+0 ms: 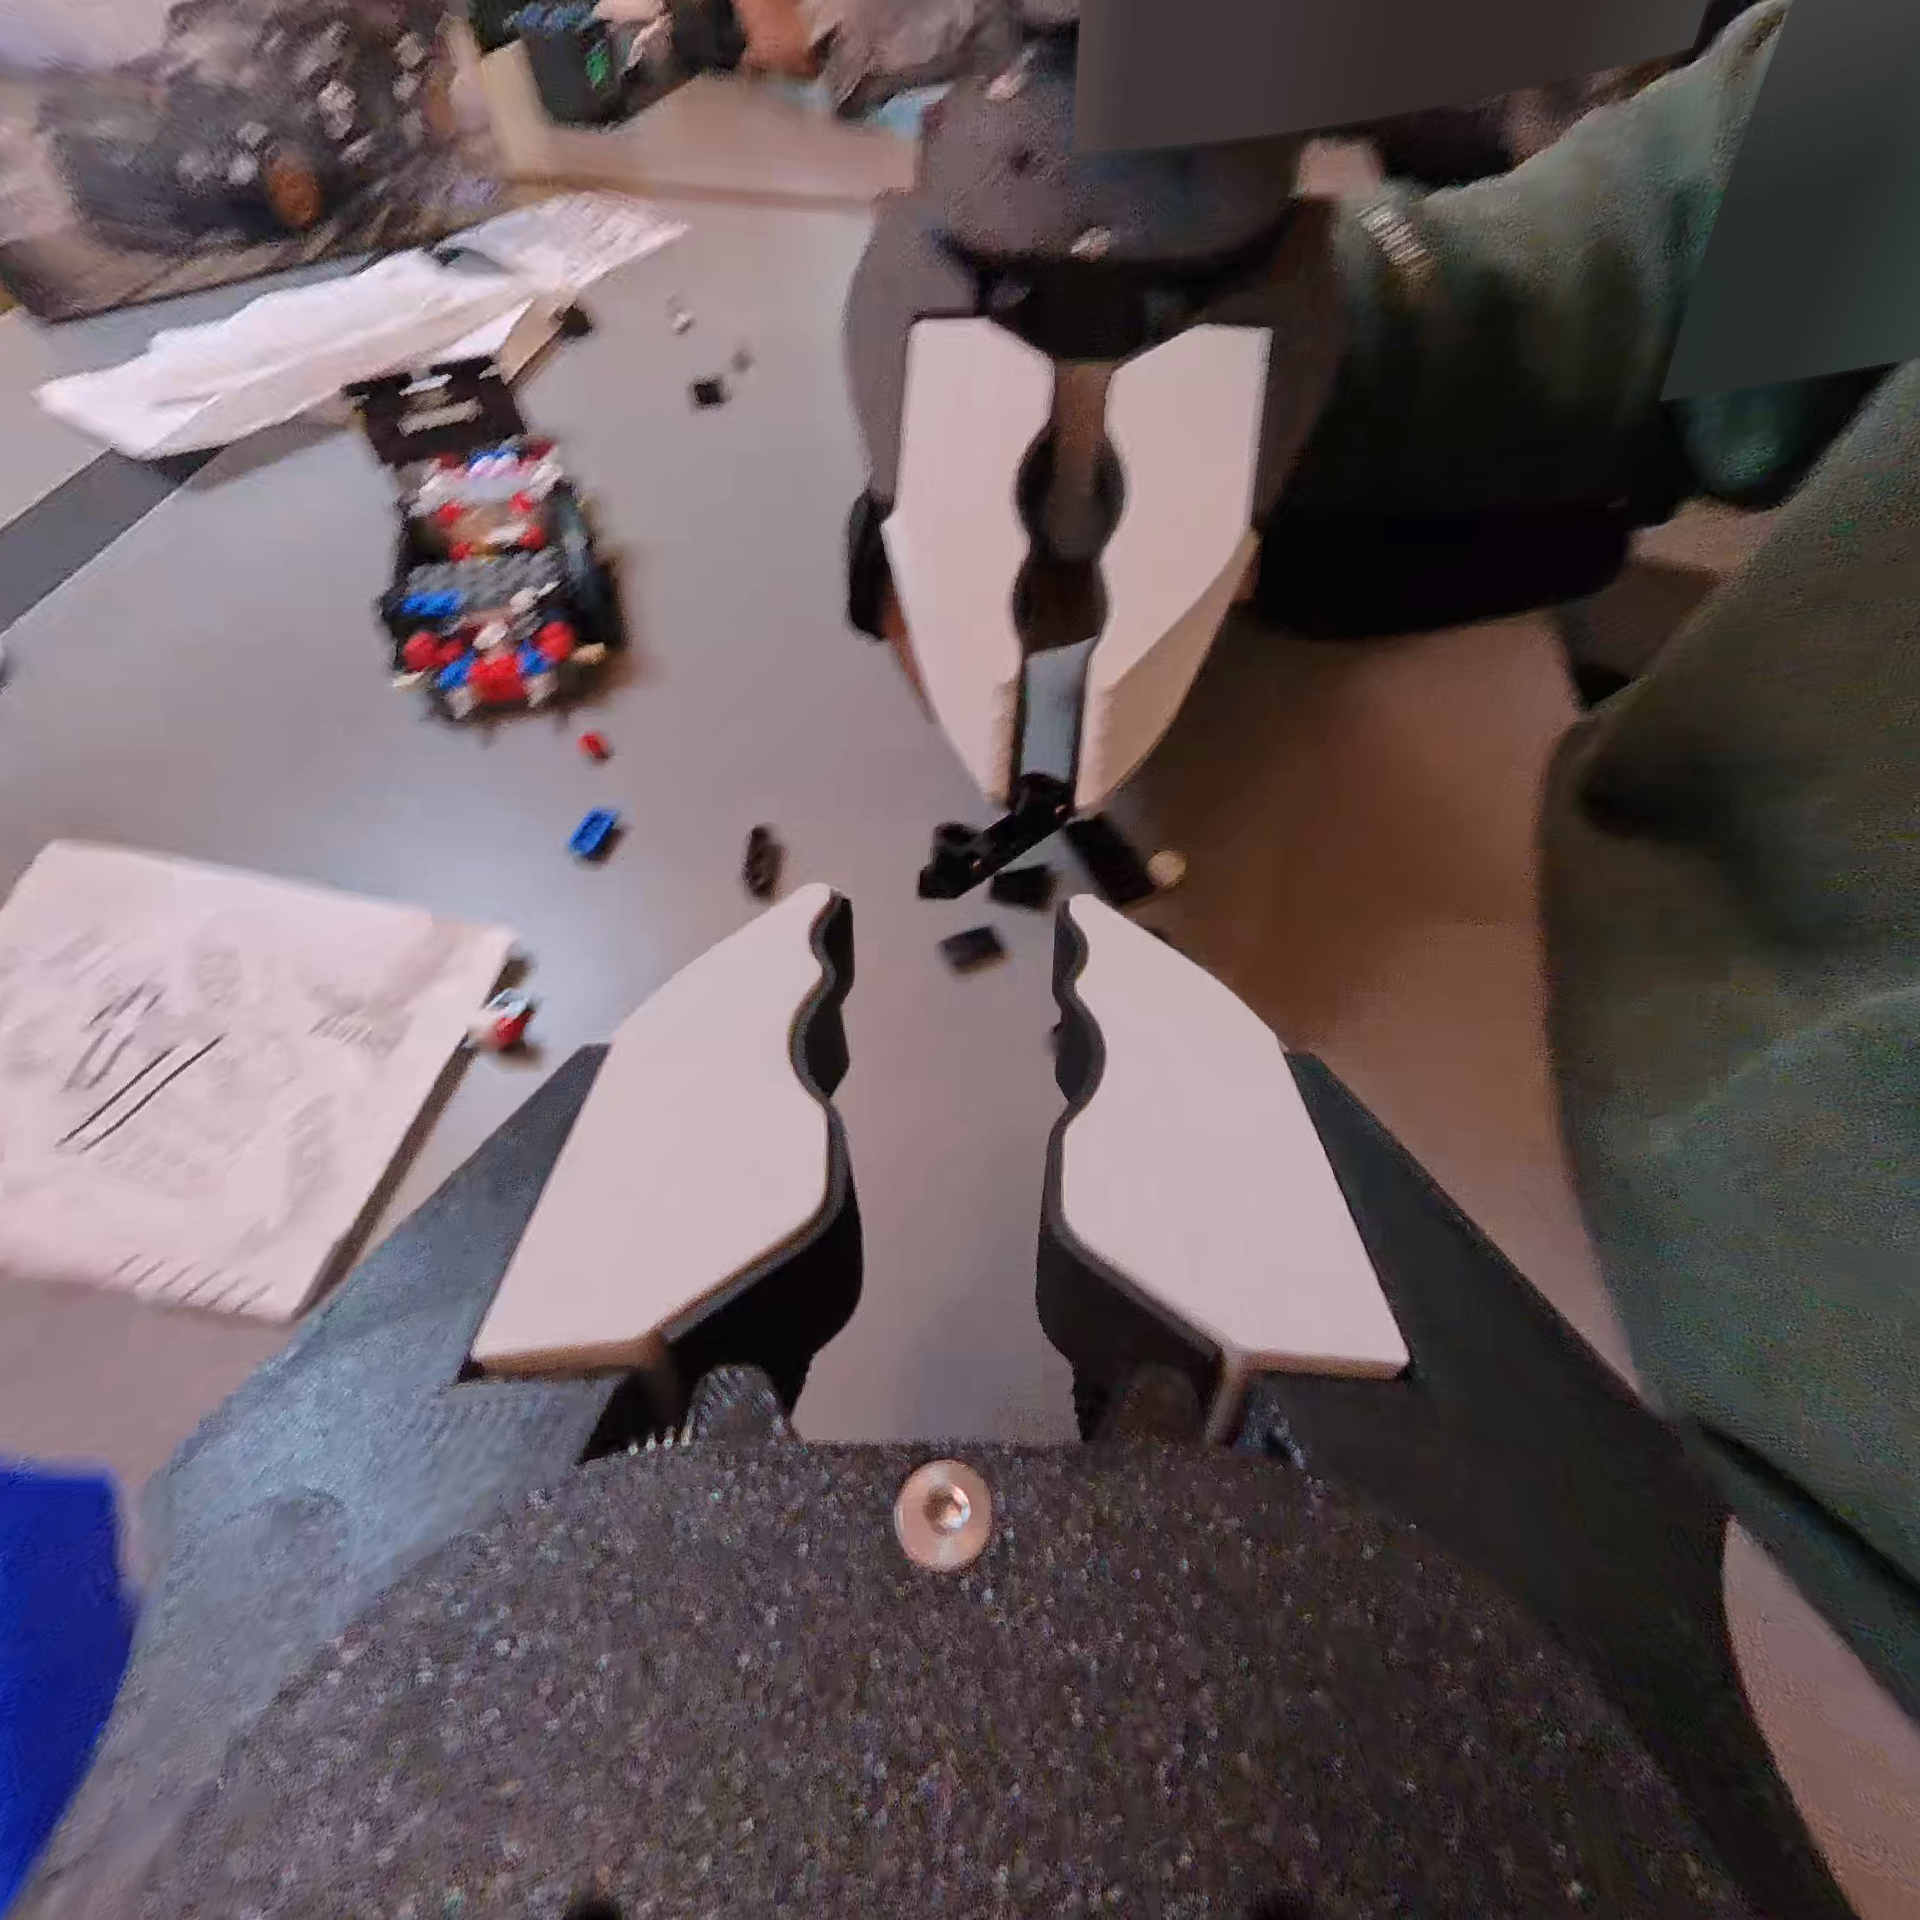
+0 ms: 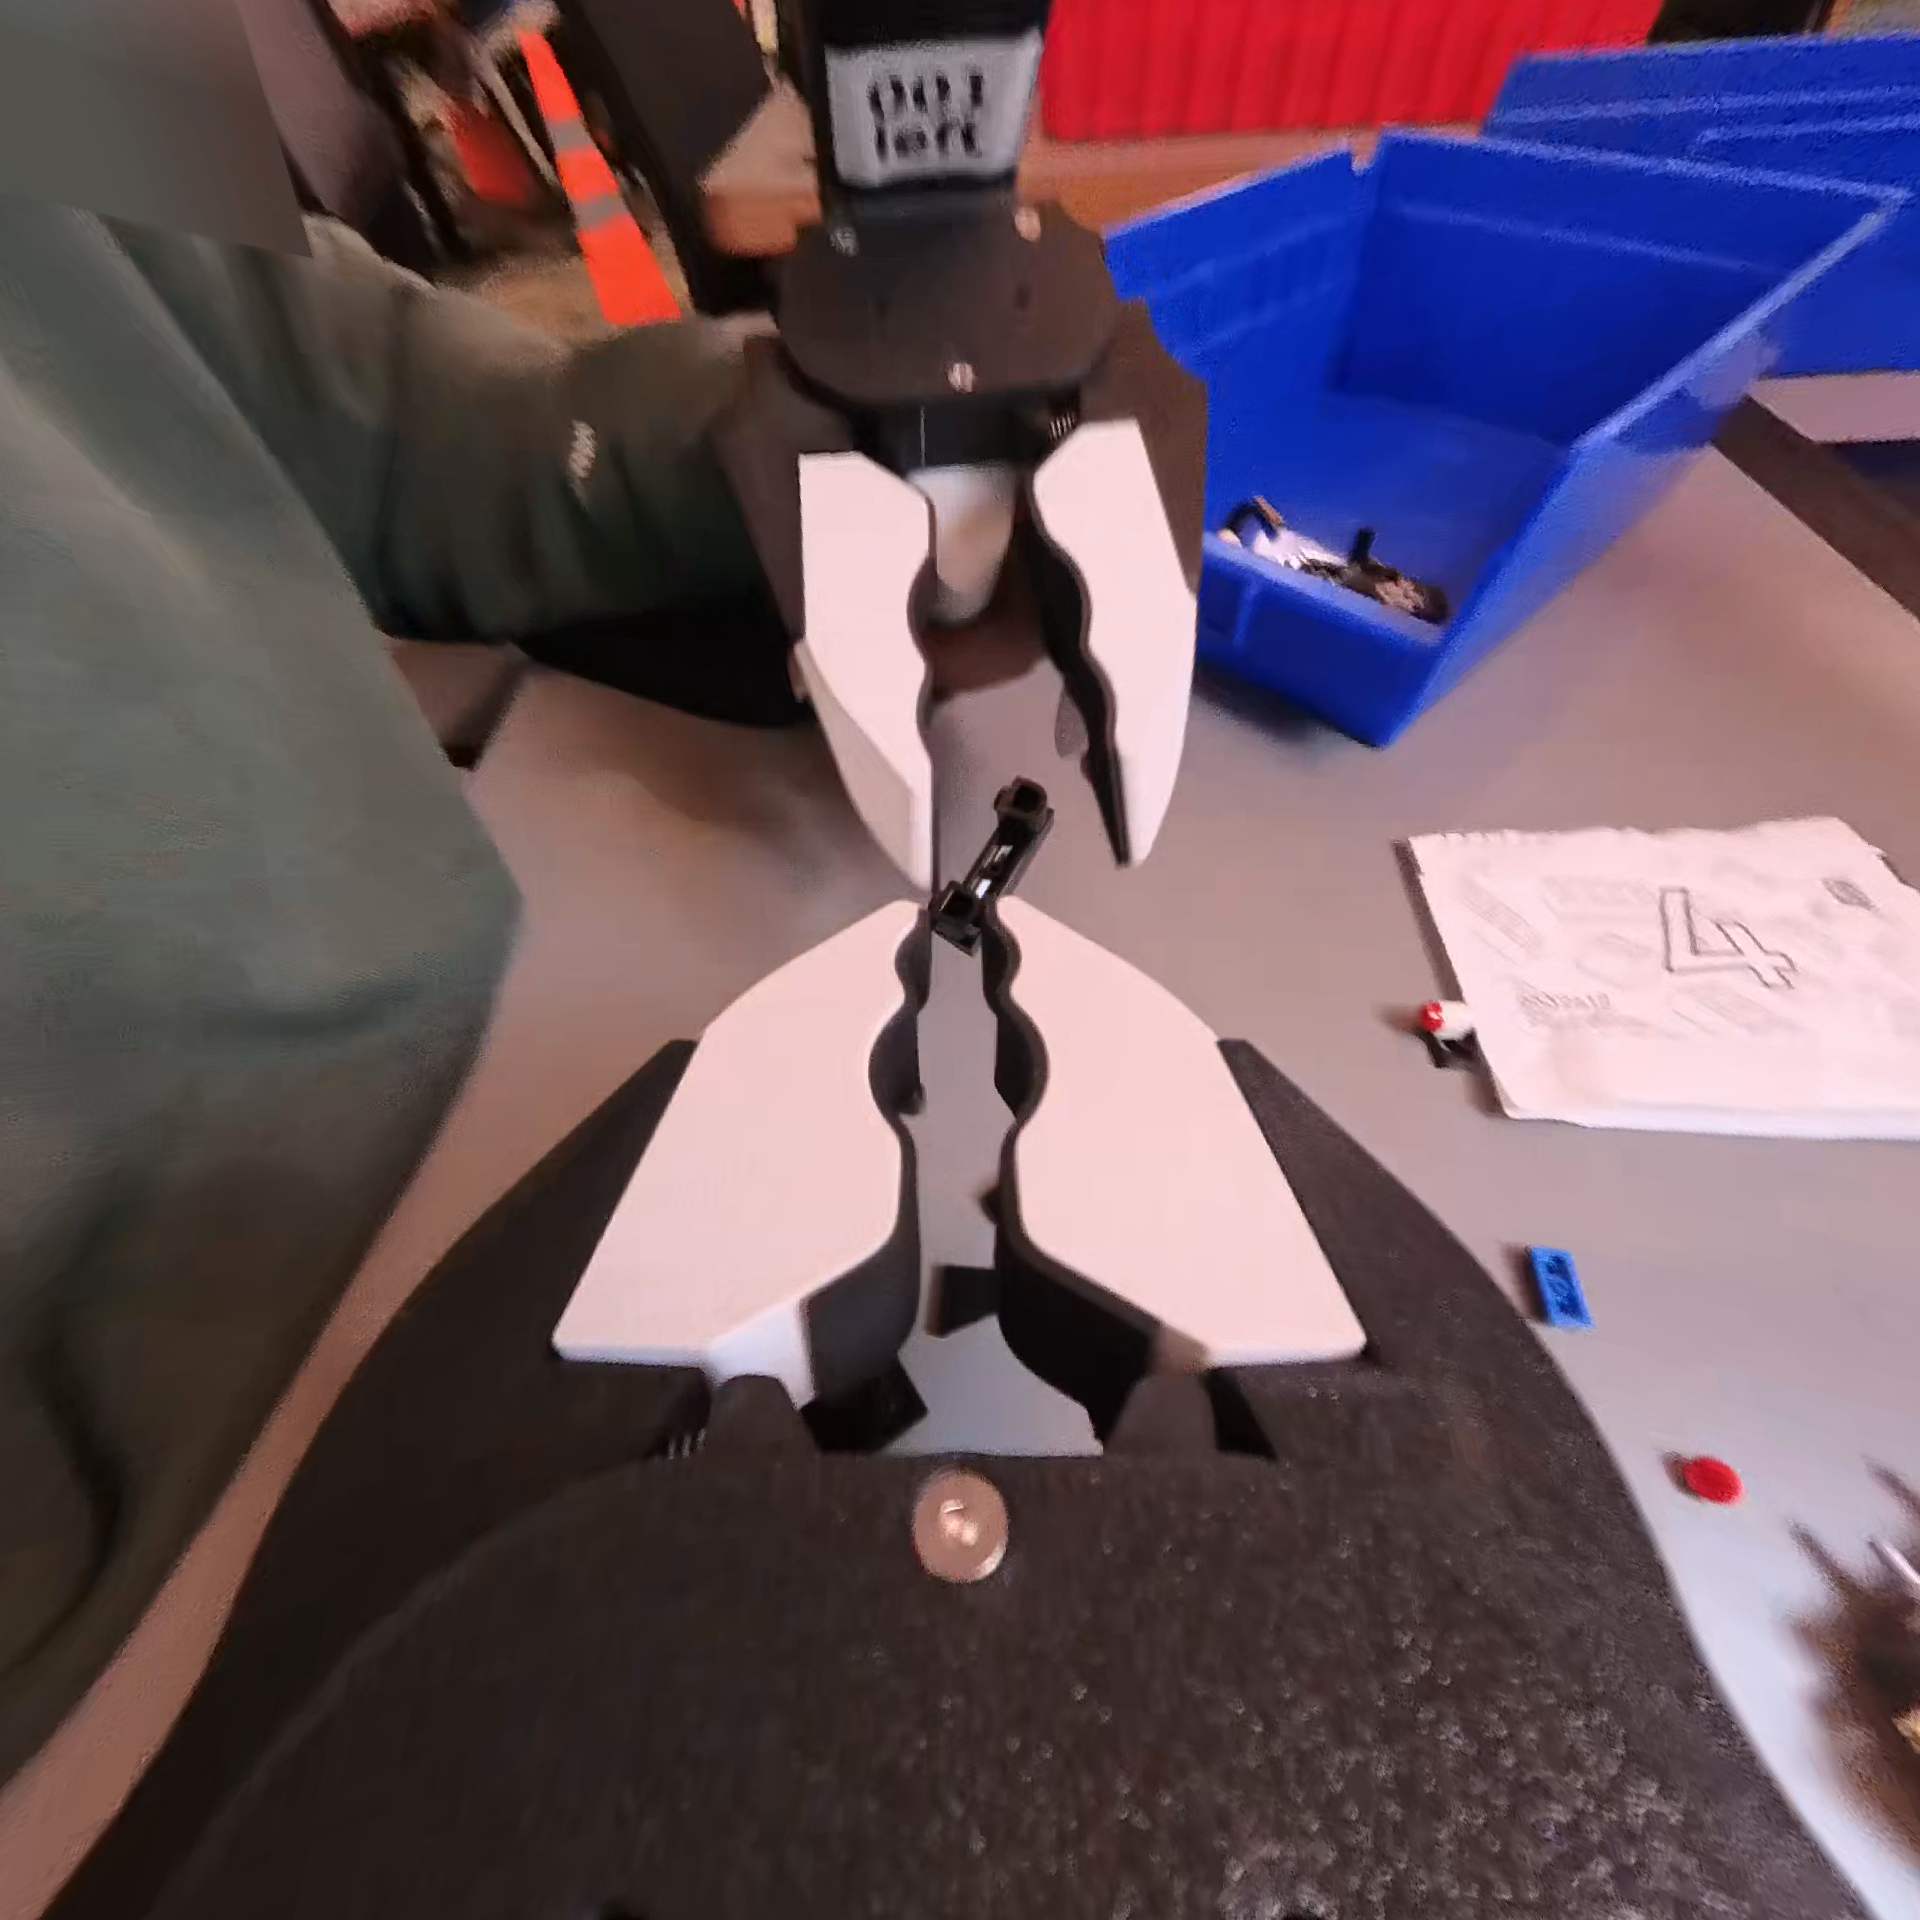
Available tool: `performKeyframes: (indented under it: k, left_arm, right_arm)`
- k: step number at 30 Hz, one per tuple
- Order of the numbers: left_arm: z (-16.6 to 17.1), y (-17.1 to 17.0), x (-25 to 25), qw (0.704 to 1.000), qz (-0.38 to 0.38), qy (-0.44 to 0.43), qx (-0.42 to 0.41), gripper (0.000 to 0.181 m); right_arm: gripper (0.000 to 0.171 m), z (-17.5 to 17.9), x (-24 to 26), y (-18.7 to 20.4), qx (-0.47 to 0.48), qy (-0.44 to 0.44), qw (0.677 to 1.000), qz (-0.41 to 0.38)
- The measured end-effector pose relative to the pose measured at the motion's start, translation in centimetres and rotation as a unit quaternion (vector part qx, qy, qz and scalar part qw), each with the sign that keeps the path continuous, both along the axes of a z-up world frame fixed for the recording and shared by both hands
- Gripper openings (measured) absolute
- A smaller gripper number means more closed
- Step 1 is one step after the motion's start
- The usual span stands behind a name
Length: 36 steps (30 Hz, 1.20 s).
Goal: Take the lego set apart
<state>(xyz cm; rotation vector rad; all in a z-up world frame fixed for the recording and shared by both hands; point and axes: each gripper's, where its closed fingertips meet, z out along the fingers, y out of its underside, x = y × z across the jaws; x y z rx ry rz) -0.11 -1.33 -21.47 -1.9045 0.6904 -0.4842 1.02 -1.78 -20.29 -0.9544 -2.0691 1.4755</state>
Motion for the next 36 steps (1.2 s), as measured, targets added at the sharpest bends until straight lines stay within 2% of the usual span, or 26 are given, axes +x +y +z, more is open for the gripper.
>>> performKeyframes:
  k: [3,7,17,21,24,28,32,34,35,36]
  left_arm:
    - [0.8,-0.4,1.8,0.999,-0.038,-0.025,0.02,0.026]
    - [1.3,-0.7,2.0,0.998,-0.046,-0.05,0.02,0.011]
    - [0.6,-0.4,2.0,0.998,-0.028,-0.046,-0.01,0.011]
    - [0.0,-0.3,1.3,1.0,-0.014,-0.017,-0.014,0.011]
    - [-0.9,-0.2,1.3,1.0,-0.009,0.006,-0.025,0.011]
    - [-1.2,0.1,0.9,0.999,-0.001,0.001,-0.037,0.011]
    - [-1.9,0.2,0.7,0.998,0.007,0.061,-0.026,0.011]
    - [-4.5,0.0,-0.8,0.986,0.021,0.158,-0.049,0.011]
    - [-5.1,-0.1,-1.1,0.984,0.022,0.168,-0.05,0.011]
    - [-4.5,-0.1,-0.6,0.989,0.019,0.138,-0.043,0.011]
  right_arm:
    - [0.009,-0.1,0.6,-0.6,-0.002,-0.006,1.0,0.024]
    - [0.009,-0.5,0.8,-1.0,0.002,-0.014,0.999,0.032]
    - [0.009,-1.8,0.5,-1.2,0.032,-0.021,0.999,0.025]
    - [0.009,-1.7,0.3,-0.6,0.028,-0.022,0.999,0.013]
    - [0.009,-2.7,0.2,-0.5,0.06,-0.027,0.998,0.009]
    - [0.009,-2.6,0.0,-0.2,0.058,-0.023,0.998,0.004]
    - [0.008,-3.1,-0.1,0.0,0.055,-0.025,0.998,0.004]
    - [0.008,-1.0,-0.3,0.3,-0.002,0.001,1.0,-0.004]
    - [0.008,0.2,-0.5,0.9,-0.016,0.012,1.0,-0.016]
    - [0.008,0.8,-0.6,1.9,0.007,0.026,0.999,-0.035]
